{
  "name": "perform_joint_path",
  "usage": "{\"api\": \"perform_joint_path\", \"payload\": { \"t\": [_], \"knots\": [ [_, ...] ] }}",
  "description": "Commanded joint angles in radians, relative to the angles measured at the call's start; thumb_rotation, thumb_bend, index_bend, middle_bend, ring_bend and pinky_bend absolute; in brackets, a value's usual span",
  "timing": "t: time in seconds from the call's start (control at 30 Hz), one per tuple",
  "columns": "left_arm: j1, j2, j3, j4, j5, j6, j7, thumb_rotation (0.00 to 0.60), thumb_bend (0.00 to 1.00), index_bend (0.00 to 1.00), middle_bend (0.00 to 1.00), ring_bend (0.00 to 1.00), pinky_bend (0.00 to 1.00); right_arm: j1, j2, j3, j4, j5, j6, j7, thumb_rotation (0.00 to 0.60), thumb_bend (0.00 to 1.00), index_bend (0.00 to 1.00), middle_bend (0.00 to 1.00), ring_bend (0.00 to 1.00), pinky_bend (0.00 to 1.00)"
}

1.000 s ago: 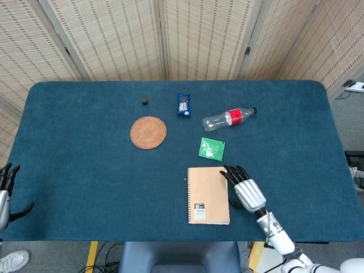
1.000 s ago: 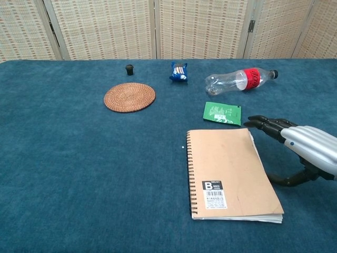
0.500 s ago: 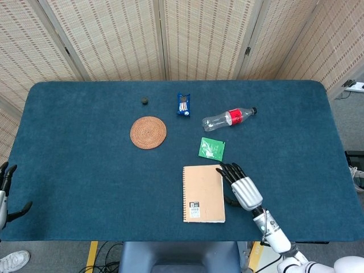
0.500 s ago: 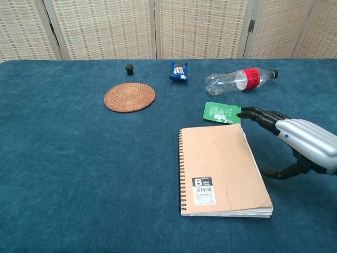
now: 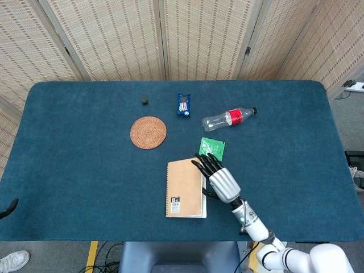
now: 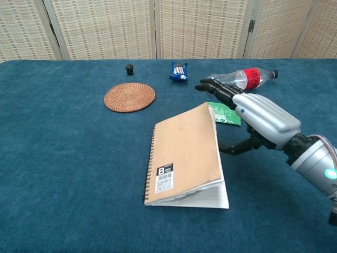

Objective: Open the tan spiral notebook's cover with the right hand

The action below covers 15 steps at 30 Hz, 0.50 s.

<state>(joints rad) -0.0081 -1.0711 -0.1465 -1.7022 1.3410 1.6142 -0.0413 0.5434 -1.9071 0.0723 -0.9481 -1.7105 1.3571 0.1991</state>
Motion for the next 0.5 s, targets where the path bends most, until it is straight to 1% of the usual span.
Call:
{"api": "perform_joint_path", "payload": {
  "t": [0.03, 0.2, 0.3, 0.37, 0.5],
  "knots": [
    [0.024, 0.020, -0.013, -0.009, -0.005, 0.032, -0.051, 0.600, 0.22, 0.06, 0.00, 0.00, 0.14, 0.054, -0.023, 0.028, -0.059, -0.015, -0.017, -0.055, 0.600, 0.33, 0.00, 0.01, 0.00, 0.00],
    [0.052, 0.034, -0.027, -0.012, 0.009, 0.083, -0.115, 0.600, 0.22, 0.07, 0.00, 0.00, 0.14, 0.132, -0.056, 0.064, -0.093, 0.002, -0.104, -0.134, 0.600, 0.33, 0.00, 0.00, 0.00, 0.00],
    [0.062, 0.028, -0.027, 0.008, 0.044, 0.118, -0.140, 0.600, 0.22, 0.08, 0.00, 0.00, 0.14, 0.181, -0.076, 0.085, -0.081, 0.005, -0.146, -0.179, 0.600, 0.32, 0.00, 0.00, 0.00, 0.00],
    [0.065, 0.030, -0.026, 0.009, 0.043, 0.116, -0.148, 0.600, 0.22, 0.09, 0.00, 0.00, 0.14, 0.213, -0.092, 0.108, -0.076, 0.010, -0.160, -0.193, 0.600, 0.32, 0.00, 0.00, 0.00, 0.00],
    [0.061, 0.038, -0.038, 0.005, -0.001, 0.080, -0.160, 0.600, 0.22, 0.09, 0.00, 0.00, 0.14, 0.284, -0.129, 0.162, -0.036, 0.029, -0.188, -0.194, 0.600, 0.31, 0.00, 0.00, 0.00, 0.00]
  ]
}}
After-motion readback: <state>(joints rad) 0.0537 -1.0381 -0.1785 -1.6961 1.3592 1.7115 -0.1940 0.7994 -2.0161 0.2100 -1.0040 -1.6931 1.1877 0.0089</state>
